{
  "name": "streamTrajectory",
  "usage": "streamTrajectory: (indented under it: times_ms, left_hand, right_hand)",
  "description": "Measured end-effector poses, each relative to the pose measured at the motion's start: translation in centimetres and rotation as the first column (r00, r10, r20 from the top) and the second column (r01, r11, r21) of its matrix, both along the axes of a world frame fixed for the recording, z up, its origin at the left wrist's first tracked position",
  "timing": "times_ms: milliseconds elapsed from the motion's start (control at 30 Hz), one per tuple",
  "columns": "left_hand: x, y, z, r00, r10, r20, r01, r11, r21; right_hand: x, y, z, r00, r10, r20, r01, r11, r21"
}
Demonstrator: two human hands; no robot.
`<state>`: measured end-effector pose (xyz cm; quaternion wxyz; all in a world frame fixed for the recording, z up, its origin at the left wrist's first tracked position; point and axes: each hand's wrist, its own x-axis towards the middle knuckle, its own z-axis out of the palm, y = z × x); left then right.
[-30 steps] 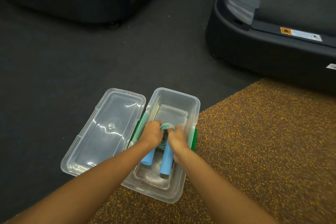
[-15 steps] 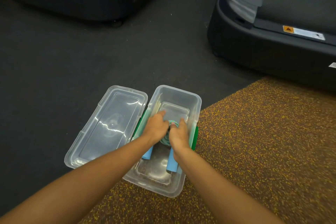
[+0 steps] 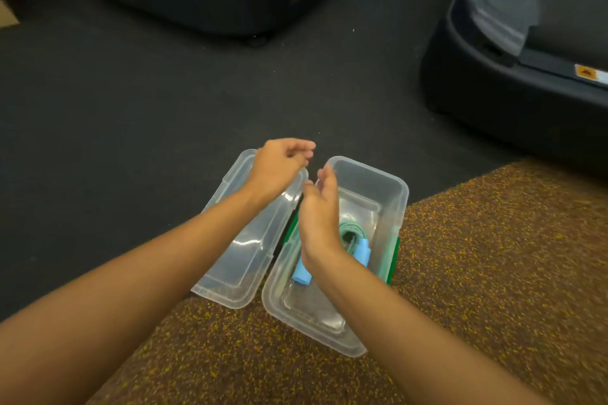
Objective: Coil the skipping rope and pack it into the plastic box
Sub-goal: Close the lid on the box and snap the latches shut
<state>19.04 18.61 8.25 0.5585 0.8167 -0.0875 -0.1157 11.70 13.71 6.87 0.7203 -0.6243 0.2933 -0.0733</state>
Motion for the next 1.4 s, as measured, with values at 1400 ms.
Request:
streamTrajectory:
  times_ms: [1400]
  left_hand:
    - [1.8,6.8,1.8,0.916,-0.017,-0.402,0.009,1.0,-0.021]
  right_hand:
    - [2.3,2.5,-1.3,0.978,0.206,-0.045,-0.181,0.929,0.323]
